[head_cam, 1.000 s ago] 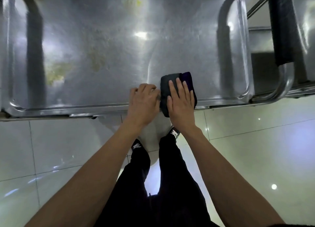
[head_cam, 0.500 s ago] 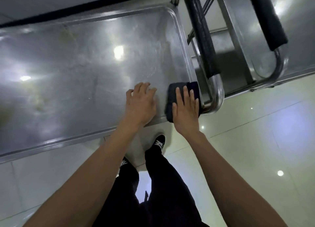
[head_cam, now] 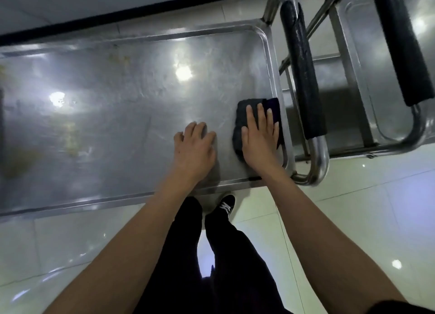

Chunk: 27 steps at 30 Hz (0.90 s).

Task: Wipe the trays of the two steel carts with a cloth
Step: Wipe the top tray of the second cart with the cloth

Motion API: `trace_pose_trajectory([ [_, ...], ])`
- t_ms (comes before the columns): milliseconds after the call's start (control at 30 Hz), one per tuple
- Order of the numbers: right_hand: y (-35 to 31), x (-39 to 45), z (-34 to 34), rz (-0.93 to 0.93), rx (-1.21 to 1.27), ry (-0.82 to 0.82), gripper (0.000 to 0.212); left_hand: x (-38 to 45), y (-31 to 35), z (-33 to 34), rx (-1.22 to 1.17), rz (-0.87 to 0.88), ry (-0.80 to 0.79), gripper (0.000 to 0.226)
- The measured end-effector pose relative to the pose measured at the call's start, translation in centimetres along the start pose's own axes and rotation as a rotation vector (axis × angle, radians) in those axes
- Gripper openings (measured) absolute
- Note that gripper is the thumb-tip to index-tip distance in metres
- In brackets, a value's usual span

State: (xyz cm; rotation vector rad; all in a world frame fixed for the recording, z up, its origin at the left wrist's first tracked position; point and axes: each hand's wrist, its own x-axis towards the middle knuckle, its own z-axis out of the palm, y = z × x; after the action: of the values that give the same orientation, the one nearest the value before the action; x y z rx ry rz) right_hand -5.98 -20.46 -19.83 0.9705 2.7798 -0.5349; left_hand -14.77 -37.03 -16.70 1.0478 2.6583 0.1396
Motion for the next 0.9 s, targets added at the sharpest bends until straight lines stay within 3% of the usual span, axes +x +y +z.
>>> trace_pose_trajectory([
  [200, -3.7, 4.1, -0.4, -0.009, 0.014, -0.02, 0.056, 2.4, -4.4, -1.3, -0.015, -0.023, 0.02, 0.03],
  [467, -10.8, 9.7, -0.6, -0.001, 0.234, 0.022, 0.051, 4.4, -8.3, -1.2, 0.029, 0.2, 0.082, 0.035],
  [600, -13.1, 12.3, -0.2, -0.052, 0.216, 0.015, 0.051, 5.3, -9.6, -1.3, -0.028, 0.237, 0.129, 0.031],
  [700, -14.6, 14.4, 0.0, -0.088, 0.198, 0.01, 0.05, 6.6, -10.7, -1.6, -0.034, 0.2, 0.171, 0.026],
  [900, -16.3, 18.4, 0.4, -0.175, 0.085, -0.009, 0.052, 9.6, -11.3, -3.1, 0.017, 0.012, 0.095, 0.031],
])
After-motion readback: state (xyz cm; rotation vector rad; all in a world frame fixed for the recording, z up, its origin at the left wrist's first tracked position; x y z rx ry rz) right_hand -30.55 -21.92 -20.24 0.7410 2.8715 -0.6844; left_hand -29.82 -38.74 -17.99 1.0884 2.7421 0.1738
